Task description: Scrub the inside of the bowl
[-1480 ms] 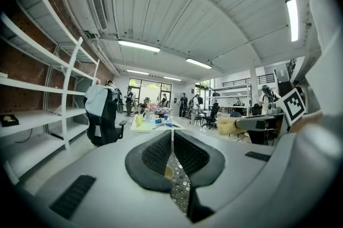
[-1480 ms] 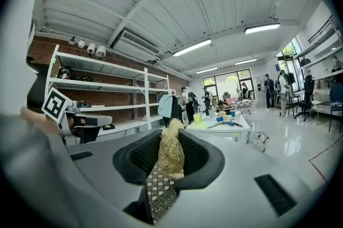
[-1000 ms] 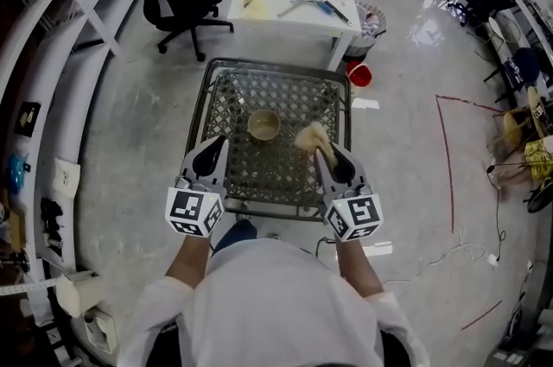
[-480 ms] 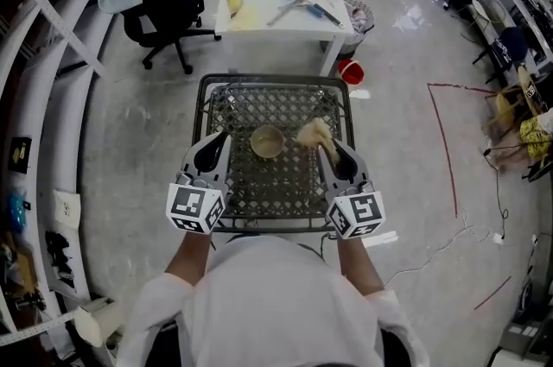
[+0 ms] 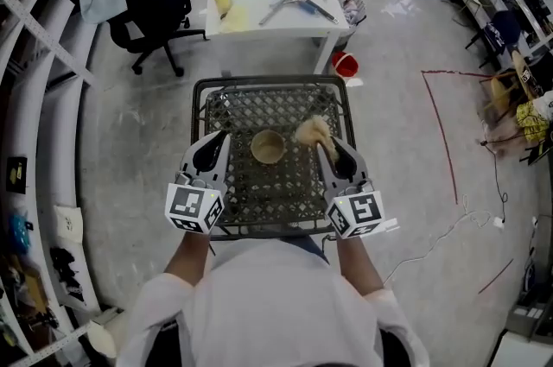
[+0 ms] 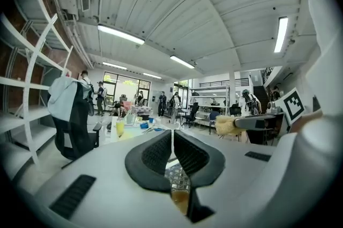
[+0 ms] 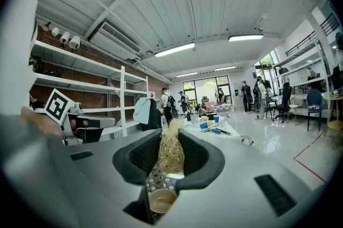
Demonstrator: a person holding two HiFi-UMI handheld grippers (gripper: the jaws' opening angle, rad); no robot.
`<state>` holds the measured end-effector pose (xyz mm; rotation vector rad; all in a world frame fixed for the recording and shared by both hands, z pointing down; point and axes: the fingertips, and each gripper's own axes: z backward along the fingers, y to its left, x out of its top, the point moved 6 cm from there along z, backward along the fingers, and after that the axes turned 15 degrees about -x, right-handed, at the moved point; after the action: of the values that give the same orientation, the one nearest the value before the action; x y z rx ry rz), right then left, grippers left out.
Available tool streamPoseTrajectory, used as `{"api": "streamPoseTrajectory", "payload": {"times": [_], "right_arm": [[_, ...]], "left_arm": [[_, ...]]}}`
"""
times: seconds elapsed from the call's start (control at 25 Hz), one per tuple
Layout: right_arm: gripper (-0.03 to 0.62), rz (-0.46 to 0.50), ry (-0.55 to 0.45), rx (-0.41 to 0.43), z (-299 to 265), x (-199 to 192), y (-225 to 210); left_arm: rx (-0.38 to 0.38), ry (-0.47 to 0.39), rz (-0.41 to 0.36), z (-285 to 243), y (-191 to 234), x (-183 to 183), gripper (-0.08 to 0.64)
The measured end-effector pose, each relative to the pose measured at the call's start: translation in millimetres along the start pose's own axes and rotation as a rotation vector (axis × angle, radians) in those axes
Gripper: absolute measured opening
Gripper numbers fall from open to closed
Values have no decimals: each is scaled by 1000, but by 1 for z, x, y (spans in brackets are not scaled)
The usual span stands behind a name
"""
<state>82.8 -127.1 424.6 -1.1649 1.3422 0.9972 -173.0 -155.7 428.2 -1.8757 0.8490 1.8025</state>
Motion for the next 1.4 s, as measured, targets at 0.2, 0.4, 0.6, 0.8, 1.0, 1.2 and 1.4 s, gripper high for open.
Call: {"api": "streamPoseTrajectory", "payload": {"times": [0.2,0.4,0.6,0.8,1.0,1.2,1.4], "right_arm": [[100,7,7,39,-10,2,-8],[100,10,5,67,-21,4,-16],[100,16,3,76,-29,6,-22],[100,17,14,73,-35,7,-25],[100,16,22,70,-38,3,-26],[100,16,28,63,-38,2,-23],[100,18,38,60,-39,-1,-20]], "left_arm": [[22,-13,11,-14,-1,2,41],[52,-22,3,-24,3,5,41],[66,-26,-2,-32,7,5,41],[58,-11,-4,-46,15,3,41],[35,5,6,-58,20,-6,41],[6,28,92,-63,24,-26,41],[3,90,178,-70,34,-55,41]]}}
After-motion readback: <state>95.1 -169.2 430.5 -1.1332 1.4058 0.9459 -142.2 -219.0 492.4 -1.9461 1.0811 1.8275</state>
